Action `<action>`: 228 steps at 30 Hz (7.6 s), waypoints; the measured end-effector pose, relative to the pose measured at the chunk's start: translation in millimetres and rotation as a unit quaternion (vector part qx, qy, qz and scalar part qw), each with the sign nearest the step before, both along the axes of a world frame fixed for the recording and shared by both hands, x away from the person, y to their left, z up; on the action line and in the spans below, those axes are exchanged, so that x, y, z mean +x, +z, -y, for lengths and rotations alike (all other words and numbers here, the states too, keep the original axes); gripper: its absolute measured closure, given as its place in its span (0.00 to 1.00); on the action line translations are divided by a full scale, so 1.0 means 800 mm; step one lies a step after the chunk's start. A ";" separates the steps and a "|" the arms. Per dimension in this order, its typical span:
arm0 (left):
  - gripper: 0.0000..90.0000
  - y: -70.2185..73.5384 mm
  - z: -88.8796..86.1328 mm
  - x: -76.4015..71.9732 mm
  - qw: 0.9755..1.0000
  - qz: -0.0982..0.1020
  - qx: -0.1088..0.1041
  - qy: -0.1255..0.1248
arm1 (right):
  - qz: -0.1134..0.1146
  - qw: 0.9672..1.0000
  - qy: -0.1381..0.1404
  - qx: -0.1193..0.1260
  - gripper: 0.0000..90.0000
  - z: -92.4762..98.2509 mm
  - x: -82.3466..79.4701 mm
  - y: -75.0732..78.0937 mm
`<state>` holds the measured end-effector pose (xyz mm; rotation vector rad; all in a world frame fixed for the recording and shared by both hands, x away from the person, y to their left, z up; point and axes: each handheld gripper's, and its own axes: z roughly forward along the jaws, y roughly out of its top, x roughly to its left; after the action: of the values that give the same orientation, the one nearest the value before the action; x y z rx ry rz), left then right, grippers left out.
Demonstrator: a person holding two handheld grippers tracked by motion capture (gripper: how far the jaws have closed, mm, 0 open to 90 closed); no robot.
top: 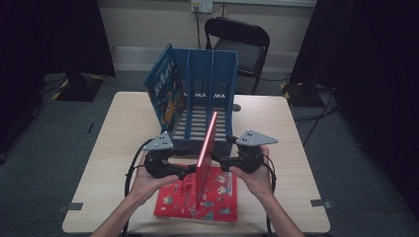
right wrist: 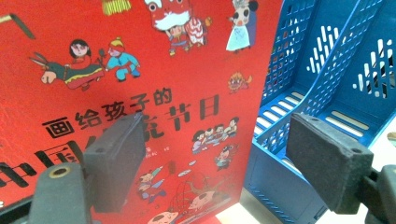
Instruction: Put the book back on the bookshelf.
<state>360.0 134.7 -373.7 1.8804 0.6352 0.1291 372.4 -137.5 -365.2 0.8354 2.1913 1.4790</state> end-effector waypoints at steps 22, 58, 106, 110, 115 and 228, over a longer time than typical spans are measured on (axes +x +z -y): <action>0.24 -0.003 0.011 -0.003 1.000 0.000 0.005 -0.006 | -0.003 1.000 0.018 -0.009 0.24 -0.015 -0.002 -0.003; 0.21 -0.005 0.011 -0.004 1.000 -0.007 0.017 -0.004 | 0.008 0.999 0.048 0.014 0.41 0.043 -0.066 0.023; 0.25 -0.004 -0.004 0.002 0.999 0.003 0.015 0.031 | 0.006 0.999 -0.012 -0.039 0.86 -0.002 -0.068 -0.044; 0.23 -0.009 -0.009 0.009 0.999 -0.004 0.020 0.042 | 0.000 1.000 0.000 -0.009 0.89 0.004 -0.067 -0.043; 0.22 -0.014 -0.013 0.014 0.999 -0.010 0.019 0.044 | 0.009 1.000 0.022 -0.015 0.89 0.004 -0.068 -0.043; 0.18 -0.100 -0.108 -0.012 0.968 -0.028 0.144 0.203 | 0.028 0.998 0.012 0.059 0.90 -0.004 -0.010 0.055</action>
<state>350.2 220.8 -453.8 2.0103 1.0849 0.4562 364.1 -134.5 -321.0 0.7972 2.0975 1.6369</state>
